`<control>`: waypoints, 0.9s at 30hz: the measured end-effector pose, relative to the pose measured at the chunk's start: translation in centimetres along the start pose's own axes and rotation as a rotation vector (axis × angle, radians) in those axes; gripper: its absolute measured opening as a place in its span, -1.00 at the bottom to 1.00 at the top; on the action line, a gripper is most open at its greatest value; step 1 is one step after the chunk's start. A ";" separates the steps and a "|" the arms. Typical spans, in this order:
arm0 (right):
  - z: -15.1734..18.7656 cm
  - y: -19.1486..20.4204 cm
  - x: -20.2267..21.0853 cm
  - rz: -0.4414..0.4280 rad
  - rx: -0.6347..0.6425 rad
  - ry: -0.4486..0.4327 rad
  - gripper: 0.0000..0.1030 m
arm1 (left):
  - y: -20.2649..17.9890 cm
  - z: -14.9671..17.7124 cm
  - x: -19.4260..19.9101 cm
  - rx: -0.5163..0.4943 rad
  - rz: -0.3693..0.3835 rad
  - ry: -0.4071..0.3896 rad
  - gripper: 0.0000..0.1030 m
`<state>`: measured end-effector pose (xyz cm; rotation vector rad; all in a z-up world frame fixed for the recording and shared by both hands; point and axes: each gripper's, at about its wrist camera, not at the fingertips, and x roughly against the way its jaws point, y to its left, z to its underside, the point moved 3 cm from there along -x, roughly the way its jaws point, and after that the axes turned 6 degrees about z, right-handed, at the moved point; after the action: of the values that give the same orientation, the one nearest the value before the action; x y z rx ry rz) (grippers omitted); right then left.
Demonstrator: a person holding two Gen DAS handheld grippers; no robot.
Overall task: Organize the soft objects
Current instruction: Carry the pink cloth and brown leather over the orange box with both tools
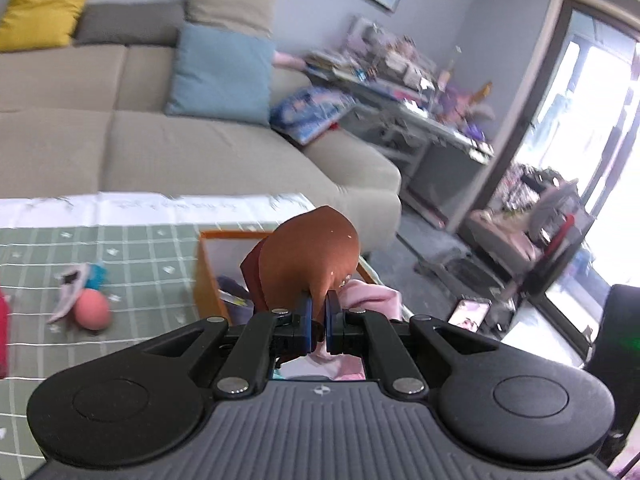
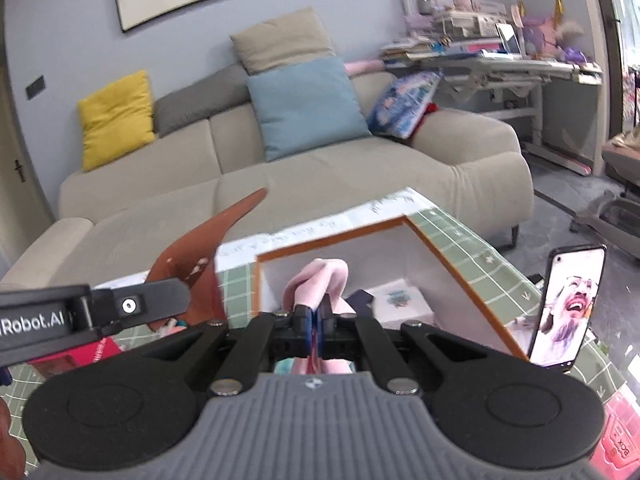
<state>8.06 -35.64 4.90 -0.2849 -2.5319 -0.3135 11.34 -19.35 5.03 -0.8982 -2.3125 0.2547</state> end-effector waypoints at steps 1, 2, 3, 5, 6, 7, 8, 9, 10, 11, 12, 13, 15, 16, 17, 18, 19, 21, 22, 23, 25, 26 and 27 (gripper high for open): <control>0.0 -0.3 -0.5 0.007 0.001 0.011 -1.00 | -0.2 0.0 -0.8 -0.002 0.003 0.022 -0.88; -0.1 -0.7 -1.0 0.017 0.005 0.021 -1.00 | -0.4 0.0 -1.6 -0.001 0.004 0.048 -0.88; 0.0 -1.0 -1.4 0.025 0.012 0.035 -1.00 | -0.3 0.1 -2.3 0.008 0.007 0.078 -0.88; 0.2 -1.6 -2.7 0.035 0.034 0.078 -1.00 | 0.1 0.4 -3.6 0.027 0.002 0.132 -0.88; 0.4 -1.9 -3.4 0.044 0.046 0.103 -1.00 | 0.3 0.6 -4.4 0.031 -0.003 0.163 -0.88; 0.5 -2.2 -4.0 0.051 0.056 0.125 -1.00 | 0.5 0.8 -5.0 0.030 -0.008 0.189 -0.88; 0.7 -2.3 -4.6 0.057 0.066 0.143 -1.00 | 0.6 1.0 -5.8 0.020 -0.021 0.216 -0.88; 0.9 -2.5 -5.2 0.068 0.075 0.161 -1.00 | 0.9 1.2 -6.5 0.011 -0.036 0.243 -0.88; 1.1 -2.7 -5.7 0.078 0.080 0.178 -1.00 | 1.2 1.3 -7.2 0.004 -0.044 0.268 -0.88; 1.3 -2.9 -6.2 0.080 0.083 0.198 -1.00 | 1.5 1.4 -7.6 0.004 -0.050 0.291 -0.88; 1.6 -3.0 -6.7 0.080 0.082 0.217 -1.00 | 1.8 1.7 -8.1 0.010 -0.062 0.317 -0.88; 1.8 -2.9 -7.1 0.086 0.090 0.237 -1.00 | 2.3 1.9 -8.6 0.020 -0.064 0.340 -0.88; 2.3 -3.0 -8.0 0.083 0.094 0.281 -1.00 | 2.9 2.3 -9.0 0.045 -0.066 0.371 -0.88; 2.5 -3.0 -8.4 0.080 0.094 0.296 -1.00 | 3.2 2.4 -9.3 0.058 -0.067 0.387 -0.88; 2.8 -3.0 -8.7 0.083 0.099 0.310 -0.99 | 3.6 2.5 -9.6 0.071 -0.065 0.400 -0.88; 3.0 -2.9 -9.0 0.087 0.106 0.321 -0.98 | 3.6 2.6 -9.8 0.078 -0.063 0.414 -0.88; 3.1 -2.8 -9.2 0.089 0.109 0.330 -0.93 | 3.7 2.7 -10.0 0.078 -0.060 0.430 -0.87; 3.4 -2.8 -9.5 0.091 0.115 0.352 -0.89 | 3.9 2.9 -10.3 0.064 -0.070 0.451 -0.86; 3.6 -2.6 -9.7 0.091 0.122 0.365 -0.88 | 3.9 3.0 -10.5 0.060 -0.074 0.460 -0.86; 3.7 -2.5 -9.9 0.090 0.130 0.377 -0.88 | 3.9 3.1 -10.6 0.063 -0.074 0.465 -0.85; 3.9 -2.2 -10.3 0.087 0.146 0.392 -0.86 | 4.1 3.2 -10.6 0.067 -0.078 0.471 -0.83; 4.0 -2.1 -10.4 0.088 0.151 0.397 -0.85 | 4.1 3.3 -10.6 0.063 -0.084 0.473 -0.78; 4.0 -2.1 -10.4 0.091 0.157 0.402 -0.85 | 4.1 3.3 -10.5 0.060 -0.087 0.474 -0.72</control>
<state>13.95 -37.89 -4.56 -0.2468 -2.1261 -0.1201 17.43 -23.13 -4.28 -0.7321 -1.8872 0.0626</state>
